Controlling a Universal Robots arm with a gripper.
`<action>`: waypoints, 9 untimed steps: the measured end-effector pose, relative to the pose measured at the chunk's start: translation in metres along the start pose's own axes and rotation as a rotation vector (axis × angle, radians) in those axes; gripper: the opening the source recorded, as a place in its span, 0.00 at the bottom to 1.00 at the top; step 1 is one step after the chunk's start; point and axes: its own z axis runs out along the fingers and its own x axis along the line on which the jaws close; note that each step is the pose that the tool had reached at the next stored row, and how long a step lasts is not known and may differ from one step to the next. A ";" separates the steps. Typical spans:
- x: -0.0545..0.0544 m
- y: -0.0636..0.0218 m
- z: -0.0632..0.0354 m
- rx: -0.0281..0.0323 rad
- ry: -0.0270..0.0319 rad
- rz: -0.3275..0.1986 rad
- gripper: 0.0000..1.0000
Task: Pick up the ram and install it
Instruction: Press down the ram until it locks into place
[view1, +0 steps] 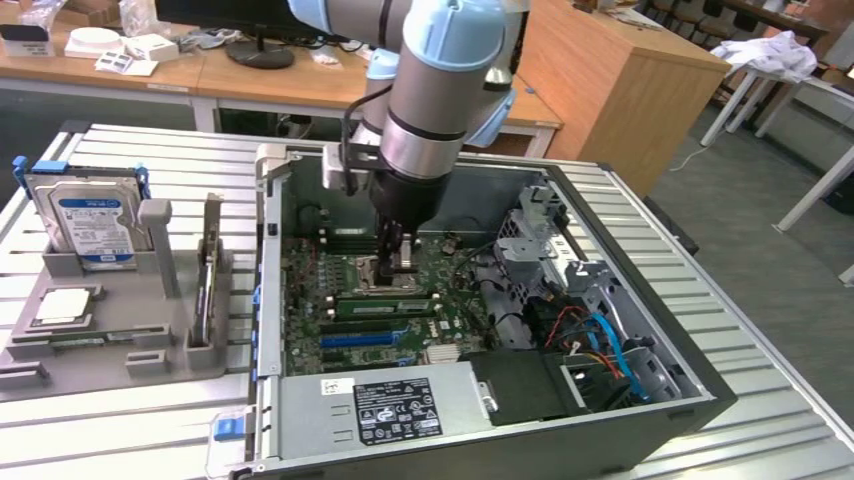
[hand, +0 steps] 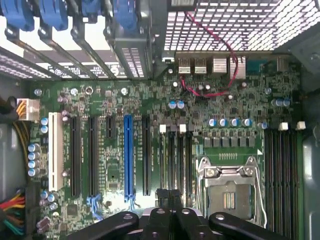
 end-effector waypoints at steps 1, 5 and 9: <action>0.000 0.0012 0.0000 0.0000 0.0000 0.000 0.11; 0.000 0.0035 0.0001 0.0000 0.0000 0.000 0.11; 0.000 0.0036 0.0001 0.0000 0.0000 0.000 0.11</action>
